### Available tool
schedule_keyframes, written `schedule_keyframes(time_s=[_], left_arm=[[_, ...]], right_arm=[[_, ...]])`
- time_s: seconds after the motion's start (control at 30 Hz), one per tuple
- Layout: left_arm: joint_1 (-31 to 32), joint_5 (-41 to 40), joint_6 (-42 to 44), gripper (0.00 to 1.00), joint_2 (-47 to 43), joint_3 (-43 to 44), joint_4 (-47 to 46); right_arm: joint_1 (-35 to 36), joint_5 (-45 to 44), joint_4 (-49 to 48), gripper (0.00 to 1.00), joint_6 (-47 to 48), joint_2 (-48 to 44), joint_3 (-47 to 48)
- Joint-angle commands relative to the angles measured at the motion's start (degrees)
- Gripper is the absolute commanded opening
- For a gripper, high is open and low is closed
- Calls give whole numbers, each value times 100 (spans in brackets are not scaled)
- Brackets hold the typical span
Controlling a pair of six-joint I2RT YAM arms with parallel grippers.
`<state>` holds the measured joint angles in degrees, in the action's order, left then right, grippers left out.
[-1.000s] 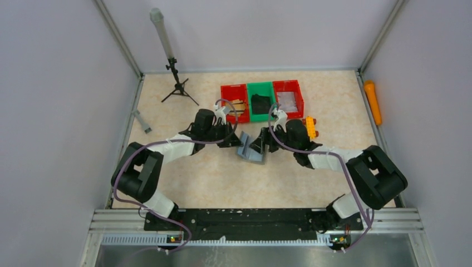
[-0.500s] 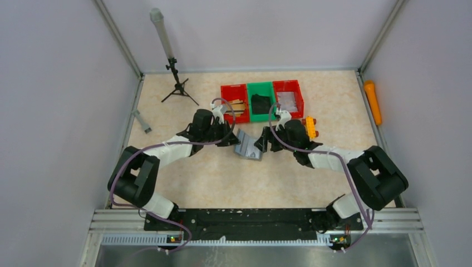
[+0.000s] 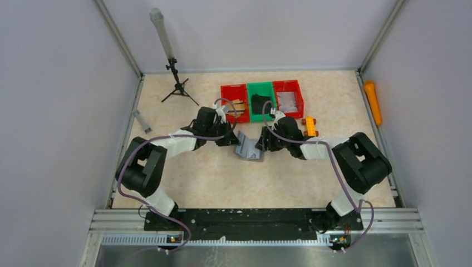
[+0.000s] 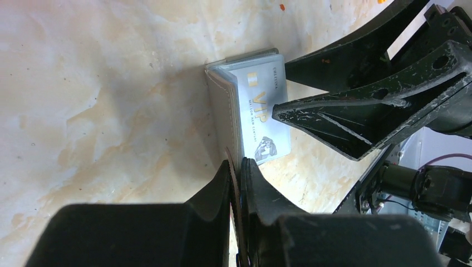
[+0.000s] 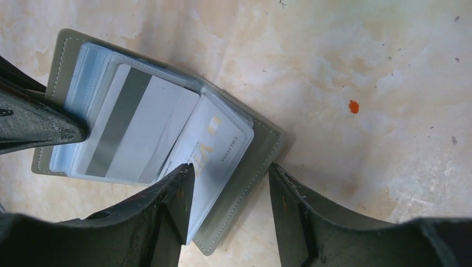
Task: Take the credit cards out of the card holder
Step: Remove the credit card from the card holder.
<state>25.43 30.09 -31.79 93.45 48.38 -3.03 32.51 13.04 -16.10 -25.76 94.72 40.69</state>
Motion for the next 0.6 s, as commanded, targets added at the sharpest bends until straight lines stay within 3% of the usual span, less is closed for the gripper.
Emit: schedule_keyframes(time_s=[0.0,0.17,0.27,0.4,0.57], left_arm=[[10,-281,92,2,214,285,276],[11,-252,86,11,281,312,465],[14,-244,78,23,256,294,445],[2,-253,39,47,204,215,407],[-16,-118,19,62,272,199,347]], right_arm=[[-17,149,113,51,-37,164,309],[-17,245,195,30,13,257,382],[-17,303,155,22,38,241,362],[-17,445,43,18,60,227,328],[-17,534,-14,18,59,196,308]])
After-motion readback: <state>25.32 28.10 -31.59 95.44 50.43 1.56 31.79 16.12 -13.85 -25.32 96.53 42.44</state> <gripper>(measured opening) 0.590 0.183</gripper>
